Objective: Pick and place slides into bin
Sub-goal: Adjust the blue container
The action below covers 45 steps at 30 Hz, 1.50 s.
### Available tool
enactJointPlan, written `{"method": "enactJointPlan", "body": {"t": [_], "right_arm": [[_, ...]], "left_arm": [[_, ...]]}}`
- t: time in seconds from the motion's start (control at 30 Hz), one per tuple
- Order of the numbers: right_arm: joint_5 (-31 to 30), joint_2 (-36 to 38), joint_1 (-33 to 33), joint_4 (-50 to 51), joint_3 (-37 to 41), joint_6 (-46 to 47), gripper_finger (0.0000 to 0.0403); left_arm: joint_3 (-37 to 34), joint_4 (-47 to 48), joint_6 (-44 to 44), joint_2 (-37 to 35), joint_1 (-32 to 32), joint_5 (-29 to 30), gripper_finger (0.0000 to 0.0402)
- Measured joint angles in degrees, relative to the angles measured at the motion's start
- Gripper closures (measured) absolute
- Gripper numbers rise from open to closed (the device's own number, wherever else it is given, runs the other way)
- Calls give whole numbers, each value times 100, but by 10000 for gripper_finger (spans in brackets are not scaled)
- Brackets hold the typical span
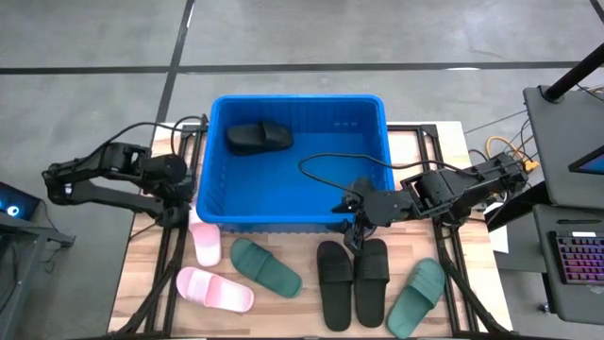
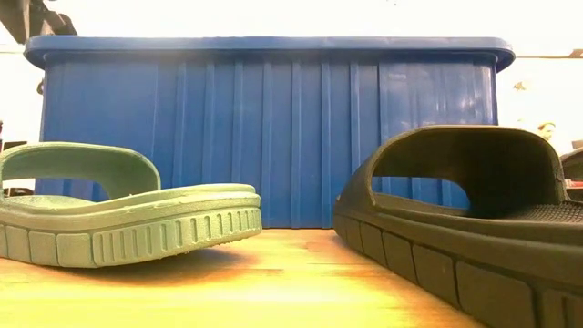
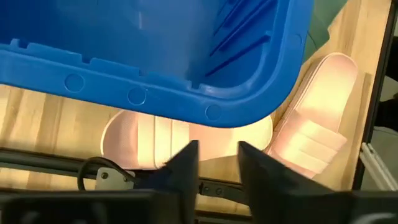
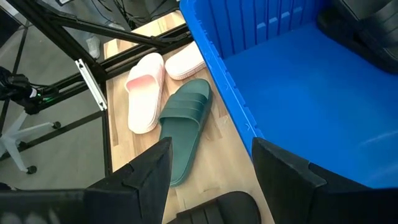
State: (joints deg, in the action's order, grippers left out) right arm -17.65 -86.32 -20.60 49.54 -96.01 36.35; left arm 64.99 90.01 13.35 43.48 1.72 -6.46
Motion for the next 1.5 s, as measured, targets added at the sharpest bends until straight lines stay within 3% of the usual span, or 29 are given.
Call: {"method": "enactJointPlan", "body": {"t": [0.1,0.17,0.53,1.07,1.5], "right_arm": [[0,0,0,0,0,1,193],[0,0,0,0,0,2,193],[-44,-2,0,-2,2,-25,193],[-44,-2,0,-2,2,47,193],[-42,-2,0,-7,2,69,193]], "left_arm": [[-108,-2,-25,-108,0,46,379],[-273,-1,1,-144,4,182,394],[-1184,-169,-67,106,4,755,401],[-1160,-1299,-859,785,2,1034,401],[-845,-2163,-1708,1679,70,2081,401]]}}
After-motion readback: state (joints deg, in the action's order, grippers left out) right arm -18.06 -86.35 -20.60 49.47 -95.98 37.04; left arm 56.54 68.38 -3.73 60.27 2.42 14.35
